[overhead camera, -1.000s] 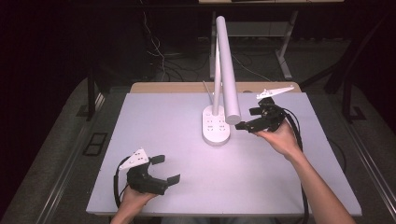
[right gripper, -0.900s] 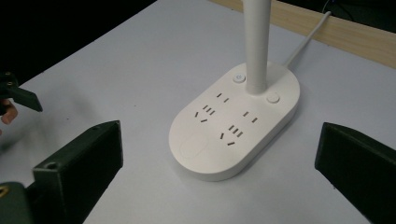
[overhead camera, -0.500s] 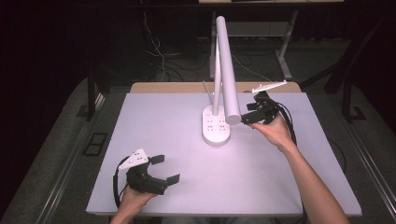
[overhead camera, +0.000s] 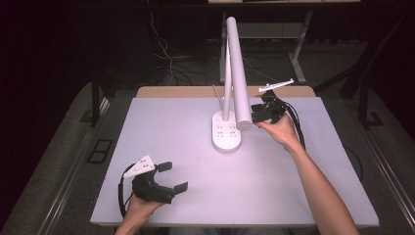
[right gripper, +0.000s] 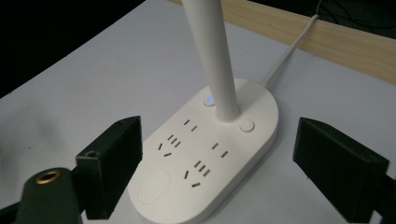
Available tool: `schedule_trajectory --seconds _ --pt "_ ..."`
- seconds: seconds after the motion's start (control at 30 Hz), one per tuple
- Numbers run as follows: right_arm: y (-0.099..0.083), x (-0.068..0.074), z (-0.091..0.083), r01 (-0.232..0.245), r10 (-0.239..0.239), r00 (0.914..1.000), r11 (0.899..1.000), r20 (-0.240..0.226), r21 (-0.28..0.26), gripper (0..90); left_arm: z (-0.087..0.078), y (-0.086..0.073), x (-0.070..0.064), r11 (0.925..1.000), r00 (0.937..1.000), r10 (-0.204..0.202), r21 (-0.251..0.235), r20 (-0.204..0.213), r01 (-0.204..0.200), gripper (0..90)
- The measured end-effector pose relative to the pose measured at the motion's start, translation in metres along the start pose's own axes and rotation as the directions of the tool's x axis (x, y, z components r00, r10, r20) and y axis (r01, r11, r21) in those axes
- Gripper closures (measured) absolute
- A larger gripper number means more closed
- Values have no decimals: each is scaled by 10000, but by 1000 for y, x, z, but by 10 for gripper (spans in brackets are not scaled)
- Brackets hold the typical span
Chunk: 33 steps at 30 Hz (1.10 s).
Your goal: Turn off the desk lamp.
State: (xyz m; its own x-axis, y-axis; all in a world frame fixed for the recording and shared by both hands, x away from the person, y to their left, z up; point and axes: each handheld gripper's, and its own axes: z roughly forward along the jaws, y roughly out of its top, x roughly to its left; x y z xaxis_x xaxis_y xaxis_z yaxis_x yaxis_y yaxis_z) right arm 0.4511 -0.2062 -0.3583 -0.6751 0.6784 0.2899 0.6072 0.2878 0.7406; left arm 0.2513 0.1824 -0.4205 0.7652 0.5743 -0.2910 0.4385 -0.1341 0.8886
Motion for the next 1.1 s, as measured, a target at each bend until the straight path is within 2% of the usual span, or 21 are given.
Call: schedule_trajectory --seconds 0.03,0.07,0.1,0.17,0.27,0.37,0.4,0.43,0.53,0.7,0.83,1.1 --pt "2 -3 2 -48 48 10000 10000 -1 25 261 0 0 0 10000 10000 -18 -23 -9 18 0" --pt "2 -3 2 -48 48 10000 10000 -1 25 261 0 0 0 10000 10000 -13 -33 -11 13 0" --pt "4 -5 4 -50 50 10000 10000 3 -49 314 -1 0 0 10000 10000 -20 -44 -13 20 0" --pt "6 -6 6 -36 36 10000 10000 44 -44 360 0 0 0 10000 10000 -24 -31 9 24 0" --pt "9 -7 10 -53 53 10000 10000 62 6 397 0 0 0 10000 10000 -22 -24 36 22 0" --pt "14 -10 17 -79 79 10000 9999 3 104 518 0 0 0 10000 10000 -18 -18 70 18 0" --pt "14 -10 17 -79 79 10000 9999 3 104 518 0 0 0 10000 10000 -18 -18 70 18 0" --pt "15 -11 20 -80 81 9999 9999 -112 75 599 0 0 0 10000 10000 -21 -27 76 21 0" --pt "15 -13 27 -61 61 9998 10000 -190 -11 739 0 0 0 10000 9999 -5 -5 114 5 0" --pt "15 -18 34 -160 159 9999 9998 -66 -134 890 0 0 -1 10000 9999 43 17 145 -43 0" --pt "12 -22 41 -134 135 9999 9998 65 -149 900 0 1 -1 10000 9999 87 -1 113 -87 0" --pt "7 -27 55 -333 333 9994 9994 29 45 900 0 1 -1 10000 9999 84 9 99 -84 0"
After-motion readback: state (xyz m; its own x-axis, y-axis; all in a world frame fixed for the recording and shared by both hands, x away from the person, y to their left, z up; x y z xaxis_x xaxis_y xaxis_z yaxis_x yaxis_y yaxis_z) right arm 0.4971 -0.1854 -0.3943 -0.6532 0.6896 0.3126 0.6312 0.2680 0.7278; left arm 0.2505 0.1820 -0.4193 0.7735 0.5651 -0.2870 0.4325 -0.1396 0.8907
